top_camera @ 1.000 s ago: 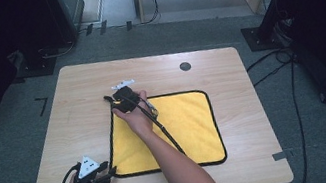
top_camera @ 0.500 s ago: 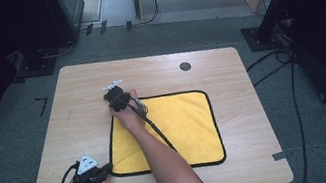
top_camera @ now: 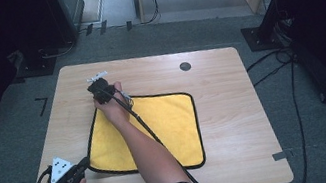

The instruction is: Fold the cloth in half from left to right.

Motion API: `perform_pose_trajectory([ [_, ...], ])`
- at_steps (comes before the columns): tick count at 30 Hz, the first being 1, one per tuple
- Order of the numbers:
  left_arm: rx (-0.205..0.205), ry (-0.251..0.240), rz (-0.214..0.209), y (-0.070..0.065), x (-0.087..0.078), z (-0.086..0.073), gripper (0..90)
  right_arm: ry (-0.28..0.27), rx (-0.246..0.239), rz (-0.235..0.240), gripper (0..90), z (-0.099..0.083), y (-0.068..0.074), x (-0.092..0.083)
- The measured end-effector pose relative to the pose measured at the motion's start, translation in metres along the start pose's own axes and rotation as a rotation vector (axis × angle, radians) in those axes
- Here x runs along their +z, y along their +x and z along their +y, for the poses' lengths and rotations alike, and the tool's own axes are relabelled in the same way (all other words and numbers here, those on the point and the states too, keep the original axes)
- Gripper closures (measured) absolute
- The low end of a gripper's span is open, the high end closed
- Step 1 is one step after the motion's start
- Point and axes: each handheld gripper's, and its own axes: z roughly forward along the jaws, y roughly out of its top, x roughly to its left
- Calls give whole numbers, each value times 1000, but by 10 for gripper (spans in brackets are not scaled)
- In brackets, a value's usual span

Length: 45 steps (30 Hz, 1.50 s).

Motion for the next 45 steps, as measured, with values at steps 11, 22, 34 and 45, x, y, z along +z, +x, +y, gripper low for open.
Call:
perform_pose_trajectory([
  [11, 65, -27, -173, -58, 17, 19, 888, -112, 69, 14, 865, -20, -59, -81],
  [22, 189, 8, -328, -155, 58, 44, 887, -120, 152, 22, 861, -78, -143, -142],
  [34, 233, 44, -402, -218, 103, 54, 889, -123, 267, -69, 860, -126, -203, -170],
  [45, 214, 65, -470, -241, 128, 48, 858, -102, 289, -126, 858, -141, -228, -173],
])
